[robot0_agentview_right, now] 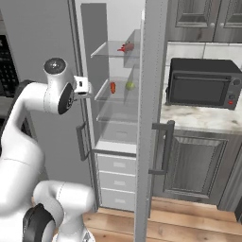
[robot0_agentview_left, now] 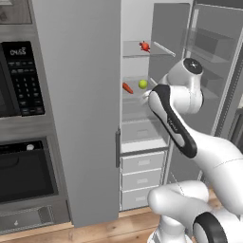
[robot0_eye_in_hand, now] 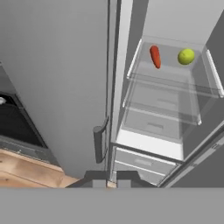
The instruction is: Open the fridge, remove the pear, carrot, and fish, and place them on any counter.
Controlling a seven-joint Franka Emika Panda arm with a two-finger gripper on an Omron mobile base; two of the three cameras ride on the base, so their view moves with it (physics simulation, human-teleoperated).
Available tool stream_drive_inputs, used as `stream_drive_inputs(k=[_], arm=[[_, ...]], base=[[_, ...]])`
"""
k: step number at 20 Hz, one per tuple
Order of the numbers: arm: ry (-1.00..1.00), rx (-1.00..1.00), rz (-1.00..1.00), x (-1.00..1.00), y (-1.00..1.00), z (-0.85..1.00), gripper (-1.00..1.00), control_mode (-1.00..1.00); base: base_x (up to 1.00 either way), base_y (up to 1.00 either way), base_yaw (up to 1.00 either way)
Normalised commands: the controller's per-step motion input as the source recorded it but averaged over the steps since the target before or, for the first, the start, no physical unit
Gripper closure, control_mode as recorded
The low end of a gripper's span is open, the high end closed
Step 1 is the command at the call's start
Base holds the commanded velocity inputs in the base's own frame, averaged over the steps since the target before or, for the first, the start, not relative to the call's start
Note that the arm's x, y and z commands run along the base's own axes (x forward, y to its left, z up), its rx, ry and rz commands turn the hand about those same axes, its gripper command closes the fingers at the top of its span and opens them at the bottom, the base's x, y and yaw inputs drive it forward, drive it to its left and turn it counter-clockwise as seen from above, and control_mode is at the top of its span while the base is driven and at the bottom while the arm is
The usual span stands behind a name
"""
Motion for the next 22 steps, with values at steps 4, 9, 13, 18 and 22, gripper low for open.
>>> stream_drive_inputs(k=[4, 9, 13, 18, 22], arm=[[-0.01, 0.03, -0.1, -0.17, 0.0, 0.0, -1.0, -1.0], [-0.06, 0.02, -0.05, -0.26, 0.0, 0.07, -1.0, -1.0], [-0.08, 0.0, -0.03, -0.26, 0.0, 0.2, -1.0, -1.0], [-0.03, 0.0, -0.08, -0.12, 0.0, 0.06, -1.0, -1.0], [0.0, 0.01, -0.06, 0.0, -0.01, 0.0, -1.0, -1.0]], base=[[0.0, 0.0, 0.0], [0.0, 0.0, 0.0], [0.0, 0.0, 0.0], [0.0, 0.0, 0.0], [0.0, 0.0, 0.0]])
